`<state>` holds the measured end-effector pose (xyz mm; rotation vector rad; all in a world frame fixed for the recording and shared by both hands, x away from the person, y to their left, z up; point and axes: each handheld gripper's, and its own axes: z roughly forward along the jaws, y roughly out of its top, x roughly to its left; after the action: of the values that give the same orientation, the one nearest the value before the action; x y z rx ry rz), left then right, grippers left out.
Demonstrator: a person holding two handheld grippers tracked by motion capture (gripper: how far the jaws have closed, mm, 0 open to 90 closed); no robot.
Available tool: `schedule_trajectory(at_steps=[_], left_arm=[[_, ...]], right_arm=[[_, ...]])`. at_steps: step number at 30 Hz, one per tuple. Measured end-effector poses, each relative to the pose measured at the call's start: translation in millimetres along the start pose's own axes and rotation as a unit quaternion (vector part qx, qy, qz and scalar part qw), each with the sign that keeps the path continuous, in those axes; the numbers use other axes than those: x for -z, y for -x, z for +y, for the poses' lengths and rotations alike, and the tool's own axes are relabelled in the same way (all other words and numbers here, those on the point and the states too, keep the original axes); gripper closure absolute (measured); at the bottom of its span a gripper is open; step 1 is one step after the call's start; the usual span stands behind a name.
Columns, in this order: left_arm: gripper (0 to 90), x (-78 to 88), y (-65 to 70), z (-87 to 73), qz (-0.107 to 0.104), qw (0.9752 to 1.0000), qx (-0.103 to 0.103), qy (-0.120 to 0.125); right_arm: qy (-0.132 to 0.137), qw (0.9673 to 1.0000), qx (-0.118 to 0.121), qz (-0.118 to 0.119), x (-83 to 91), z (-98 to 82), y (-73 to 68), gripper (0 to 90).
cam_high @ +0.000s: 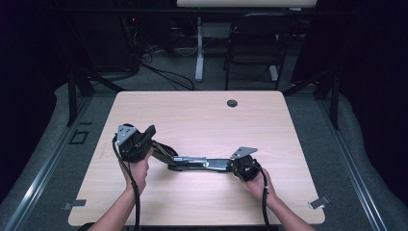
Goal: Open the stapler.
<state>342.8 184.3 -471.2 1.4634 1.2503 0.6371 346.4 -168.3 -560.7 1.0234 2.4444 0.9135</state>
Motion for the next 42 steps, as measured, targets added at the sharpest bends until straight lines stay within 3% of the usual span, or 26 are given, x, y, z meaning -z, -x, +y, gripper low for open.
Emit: schedule_trajectory(at_steps=[7, 9, 13, 15, 16, 19, 24, 25, 26, 31, 32, 33, 34, 36, 40, 41, 42], left_arm=[[87.2, 3.2, -3.2, 2.2, -0.026, 0.9995, -0.011, -0.014], [85.9, 4.0, -1.7, 4.9, -0.038, 0.9988, -0.027, -0.017], [84.3, 5.6, -1.0, 7.4, -0.057, 0.9974, -0.038, -0.024], [80.4, 8.7, 0.8, 8.6, -0.071, 0.9951, -0.058, -0.037], [78.1, 8.7, 0.8, 8.6, -0.071, 0.9951, -0.058, -0.037], [67.3, 11.5, 3.2, 9.4, -0.09, 0.9914, -0.076, -0.058], [51.2, 12.7, 8.0, 11.0, -0.093, 0.9885, -0.098, -0.068], [48.9, 13.1, 11.7, 11.4, -0.093, 0.9867, -0.111, -0.073], [47.1, 13.1, 11.7, 11.4, -0.093, 0.9867, -0.111, -0.073], [37.9, 10.7, 22.9, 7.1, -0.112, 0.9771, -0.138, -0.116], [35.8, 10.7, 22.9, 7.1, -0.112, 0.9771, -0.138, -0.116], [34.5, 10.5, 26.8, 4.3, -0.118, 0.9722, -0.15, -0.135], [33.0, 11.1, 28.8, 3.0, -0.121, 0.97, -0.157, -0.141], [31.3, 12.0, 33.0, 0.6, -0.125, 0.967, -0.166, -0.148], [23.7, 13.4, 38.0, -2.4, -0.126, 0.9643, -0.172, -0.157], [22.3, 14.2, 40.8, -4.3, -0.134, 0.9608, -0.177, -0.166], [20.6, 14.4, 41.8, -5.1, -0.137, 0.9591, -0.178, -0.172]], right_arm=[[0.002, 1.0, 0.002, -0.001, -0.1, -0.3, -0.2, 90.0], [-0.003, 1.0, 0.006, 0.0, 0.0, 0.9, 0.2, 90.0], [-0.005, 1.0, 0.002, 0.006, 0.4, 1.1, 1.8, 89.3], [-0.011, 0.9999, 0.006, 0.007, 0.4, 2.9, 3.8, 85.1], [-0.016, 0.9998, 0.01, 0.006, 0.7, 4.2, 4.5, 82.4], [-0.032, 0.9991, 0.03, 0.0, 2.4, 6.7, 3.5, 75.8], [-0.032, 0.9987, 0.034, 0.019, 6.5, 12.6, 2.9, 69.9], [-0.029, 0.9989, 0.028, 0.022, 8.2, 13.9, 4.1, 68.8], [-0.03, 0.9989, 0.026, 0.025, 9.5, 14.9, 6.0, 67.2], [-0.029, 0.9985, 0.01, 0.046, 17.2, 21.4, 13.9, 59.1], [-0.029, 0.9985, 0.01, 0.046, 17.2, 21.4, 13.9, 59.1], [-0.034, 0.9981, 0.01, 0.05, 19.8, 23.4, 17.4, 55.2], [-0.034, 0.9979, 0.01, 0.053, 20.6, 23.7, 19.4, 53.1], [-0.042, 0.9976, 0.005, 0.054, 23.0, 24.4, 23.3, 50.6], [-0.054, 0.9972, 0.004, 0.052, 25.5, 24.8, 27.4, 45.8], [-0.06, 0.997, 0.002, 0.048, 26.5, 25.0, 29.0, 39.3], [-0.065, 0.9968, 0.002, 0.046, 26.7, 25.3, 29.7, 36.0]])
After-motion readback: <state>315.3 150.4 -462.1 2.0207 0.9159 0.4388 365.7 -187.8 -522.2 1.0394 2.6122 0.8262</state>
